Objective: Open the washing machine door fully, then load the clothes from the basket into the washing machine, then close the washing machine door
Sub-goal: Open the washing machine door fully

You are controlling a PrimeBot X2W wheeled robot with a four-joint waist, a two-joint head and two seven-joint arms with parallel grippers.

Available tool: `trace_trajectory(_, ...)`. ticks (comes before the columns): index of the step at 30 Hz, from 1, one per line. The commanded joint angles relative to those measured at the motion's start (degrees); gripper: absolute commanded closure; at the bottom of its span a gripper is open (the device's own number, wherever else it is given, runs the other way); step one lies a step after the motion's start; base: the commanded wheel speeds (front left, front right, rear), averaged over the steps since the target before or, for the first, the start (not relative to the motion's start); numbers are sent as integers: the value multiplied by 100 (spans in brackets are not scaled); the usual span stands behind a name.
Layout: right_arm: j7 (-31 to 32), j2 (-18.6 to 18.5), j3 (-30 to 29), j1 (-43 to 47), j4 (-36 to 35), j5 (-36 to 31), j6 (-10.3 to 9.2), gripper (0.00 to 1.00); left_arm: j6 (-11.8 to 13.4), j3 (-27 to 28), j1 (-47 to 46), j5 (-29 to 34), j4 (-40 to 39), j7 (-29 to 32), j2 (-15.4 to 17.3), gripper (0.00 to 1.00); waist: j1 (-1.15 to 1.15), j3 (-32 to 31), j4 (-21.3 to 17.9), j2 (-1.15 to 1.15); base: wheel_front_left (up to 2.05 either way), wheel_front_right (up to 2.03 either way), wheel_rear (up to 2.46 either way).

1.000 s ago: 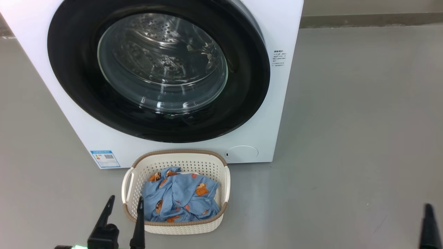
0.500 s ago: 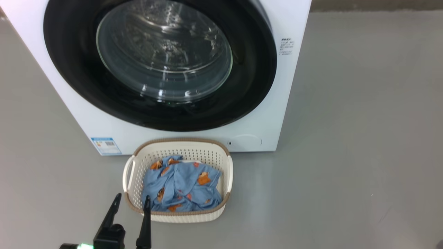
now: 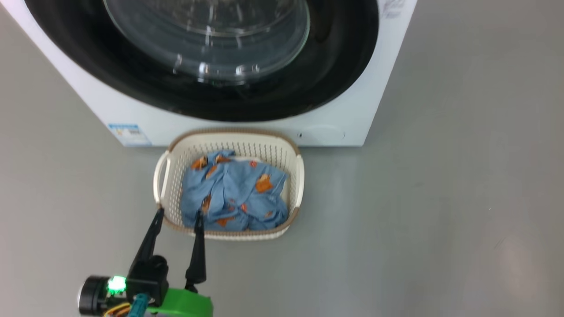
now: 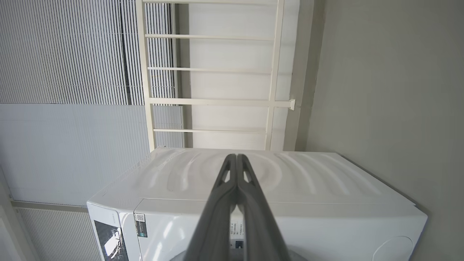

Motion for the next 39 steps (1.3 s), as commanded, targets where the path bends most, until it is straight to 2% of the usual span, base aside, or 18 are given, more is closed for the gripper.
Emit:
trace_trajectory(1,275,-235,51,-370,-102,41,10,100,87,97,-249,-54,-212,-37,28,0,0,514,213,0,0,0,0)
trace_trajectory(7,952,-295,97,-1114,-80,-145,10,100,221,-96,-396,-45,-272,-37,28,0,0,893,384,0,0,0,0)
trace_trajectory(14,1383,-334,150,-1706,-122,-346,10,100,333,-305,-432,-84,-289,-37,27,0,0,1117,591,0,0,0,0)
trace_trajectory(23,1745,-309,315,-2351,-287,-582,10,100,476,-600,-396,-185,-301,-37,27,0,0,1328,923,0,0,0,0)
trace_trajectory(39,2047,-541,619,-3012,-546,-831,10,100,715,-991,-367,-326,-426,-37,27,0,0,1693,1594,0,0,0,0)
